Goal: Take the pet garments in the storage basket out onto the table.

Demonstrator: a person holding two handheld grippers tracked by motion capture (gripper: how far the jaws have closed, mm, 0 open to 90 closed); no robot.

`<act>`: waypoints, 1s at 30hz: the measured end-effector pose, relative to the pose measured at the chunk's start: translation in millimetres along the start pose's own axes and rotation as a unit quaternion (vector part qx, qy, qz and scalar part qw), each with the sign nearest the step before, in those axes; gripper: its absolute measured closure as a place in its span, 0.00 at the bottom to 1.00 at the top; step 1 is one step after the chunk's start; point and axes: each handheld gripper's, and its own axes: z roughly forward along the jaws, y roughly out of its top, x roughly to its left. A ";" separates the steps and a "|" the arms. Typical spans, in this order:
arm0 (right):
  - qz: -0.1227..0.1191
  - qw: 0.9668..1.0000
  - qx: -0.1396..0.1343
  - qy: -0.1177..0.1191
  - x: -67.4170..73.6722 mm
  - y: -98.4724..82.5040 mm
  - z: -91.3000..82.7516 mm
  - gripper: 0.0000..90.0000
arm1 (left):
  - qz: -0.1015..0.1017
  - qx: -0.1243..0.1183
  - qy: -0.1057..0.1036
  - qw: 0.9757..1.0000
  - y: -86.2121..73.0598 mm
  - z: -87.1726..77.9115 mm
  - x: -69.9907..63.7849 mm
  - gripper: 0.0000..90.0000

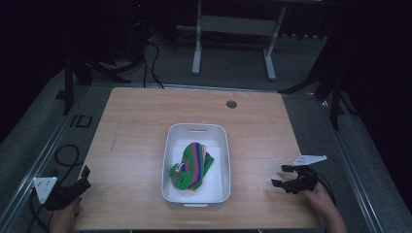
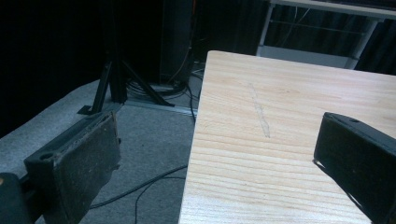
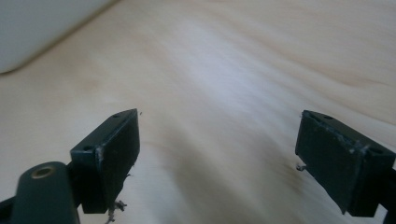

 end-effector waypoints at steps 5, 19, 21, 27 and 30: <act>-0.055 0.998 0.008 0.023 12.1 17.8 5.7 0.15 | 0.000 0.000 -0.002 1.000 0.0 0.0 0.2 0.01; -0.130 0.988 0.011 0.088 51.5 77.0 2.7 0.15 | 0.001 0.001 -0.004 1.000 0.0 0.1 -0.1 0.01; -0.135 0.986 0.010 0.097 58.0 87.2 3.0 0.14 | 0.001 0.000 -0.004 1.000 0.0 0.0 0.0 0.01; -0.155 0.982 0.002 0.106 77.2 120.6 7.6 0.15 | 0.000 0.001 -0.005 1.000 0.0 0.0 0.1 0.01; -0.162 0.980 0.004 0.112 85.3 134.6 12.2 0.15 | 0.000 0.001 -0.005 1.000 0.0 0.0 0.2 0.01</act>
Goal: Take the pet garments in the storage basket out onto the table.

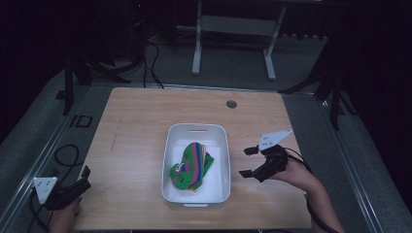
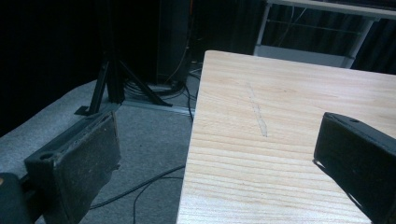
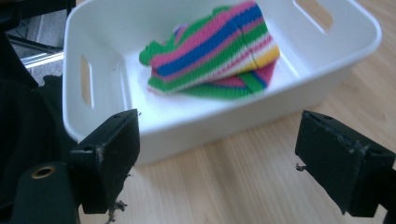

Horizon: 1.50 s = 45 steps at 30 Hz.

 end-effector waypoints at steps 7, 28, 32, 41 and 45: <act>-0.024 1.000 0.017 0.012 3.0 34.2 25.6 0.15 | 0.002 -0.001 -0.001 1.000 0.0 0.0 -0.1 0.01; -0.071 0.993 0.082 0.041 11.8 82.1 107.8 0.15 | 0.003 -0.002 -0.006 1.000 -0.2 -0.3 -0.5 0.01; -0.074 0.992 0.095 0.035 11.0 87.8 120.1 0.15 | 0.003 -0.002 -0.007 1.000 -0.2 -0.3 -0.3 0.01; -0.085 0.988 0.130 0.011 9.3 92.8 144.7 0.15 | 0.003 -0.001 -0.008 1.000 -0.1 -0.2 -0.1 0.01; -0.092 0.983 0.158 0.001 10.9 90.8 155.6 0.15 | 0.003 -0.001 -0.008 1.000 -0.1 -0.2 0.0 0.01</act>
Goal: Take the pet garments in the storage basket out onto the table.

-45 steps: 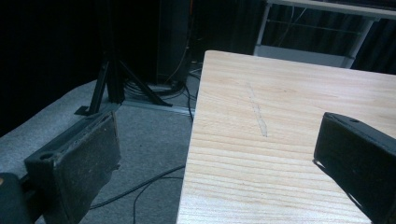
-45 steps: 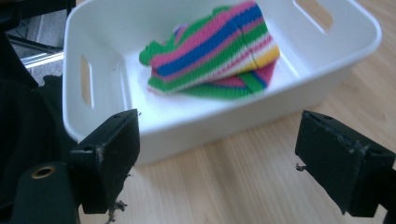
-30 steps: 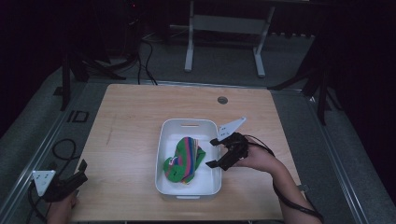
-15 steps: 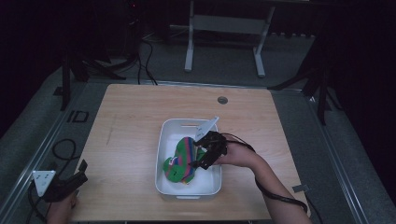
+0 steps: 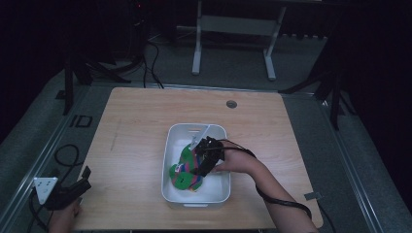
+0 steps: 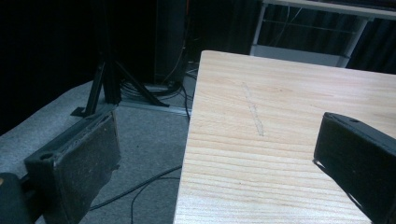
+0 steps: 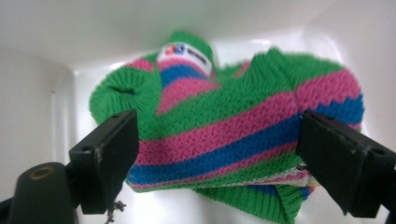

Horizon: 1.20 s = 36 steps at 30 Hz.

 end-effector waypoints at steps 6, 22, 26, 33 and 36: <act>-0.009 0.999 0.042 -0.004 5.4 3.0 10.3 0.24 | 0.000 0.001 0.000 1.000 0.1 0.1 0.0 0.01; -0.036 0.999 0.027 -0.026 14.5 9.6 -7.6 0.94 | 0.000 0.001 -0.001 1.000 0.1 0.1 0.3 0.01; -0.038 0.999 0.001 -0.031 15.7 12.9 -27.0 0.94 | 0.000 0.001 0.000 1.000 0.1 0.1 0.1 0.01; -0.032 0.997 -0.045 -0.050 16.2 18.8 -65.5 0.94 | -0.001 0.002 0.000 1.000 0.2 0.3 0.4 0.01; -0.027 0.996 -0.065 -0.055 15.4 19.9 -78.1 0.94 | -0.001 0.002 0.000 1.000 0.2 0.3 0.5 0.01</act>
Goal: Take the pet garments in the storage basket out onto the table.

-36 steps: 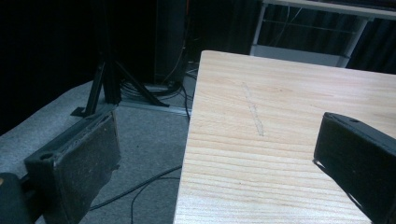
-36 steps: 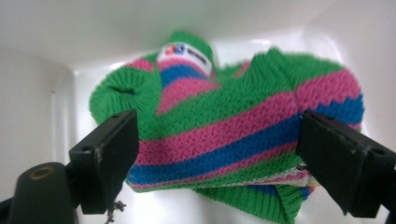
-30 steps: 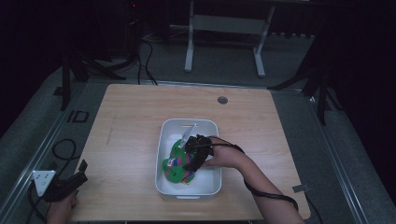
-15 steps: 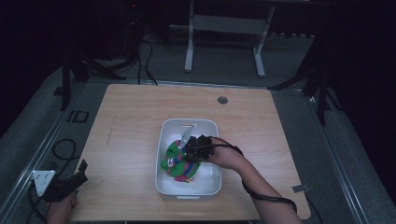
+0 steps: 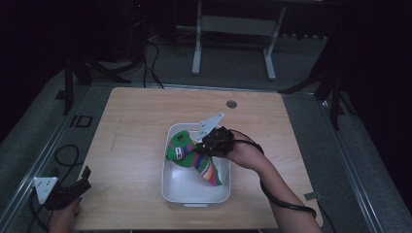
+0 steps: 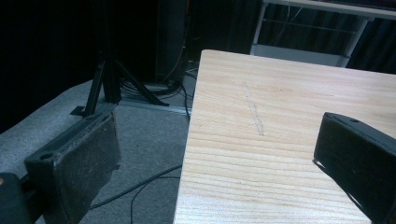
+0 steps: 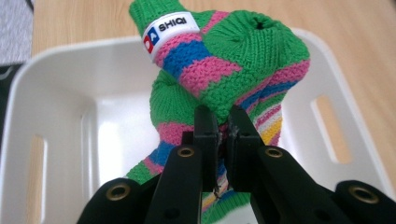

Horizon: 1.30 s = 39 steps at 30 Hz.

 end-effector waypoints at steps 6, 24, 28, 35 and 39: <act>0.007 0.999 -0.037 -0.007 -3.6 7.3 -24.5 0.94 | 0.000 0.000 0.000 1.000 0.0 0.0 -0.2 0.01; 0.015 0.992 -0.116 -0.047 -9.4 37.6 -85.8 0.94 | -0.001 0.002 0.002 1.000 0.2 0.1 0.0 0.01; 0.010 0.989 -0.135 -0.065 -11.2 47.5 -104.8 0.94 | -0.001 0.003 0.003 1.000 0.2 0.0 0.0 0.01; 0.010 0.985 -0.148 -0.087 -16.3 58.7 -131.7 0.94 | -0.001 0.003 0.002 1.000 0.3 0.0 0.3 0.01; 0.018 0.983 -0.150 -0.101 -20.6 54.5 -142.8 0.94 | -0.001 0.002 0.003 1.000 0.2 0.2 0.4 0.01</act>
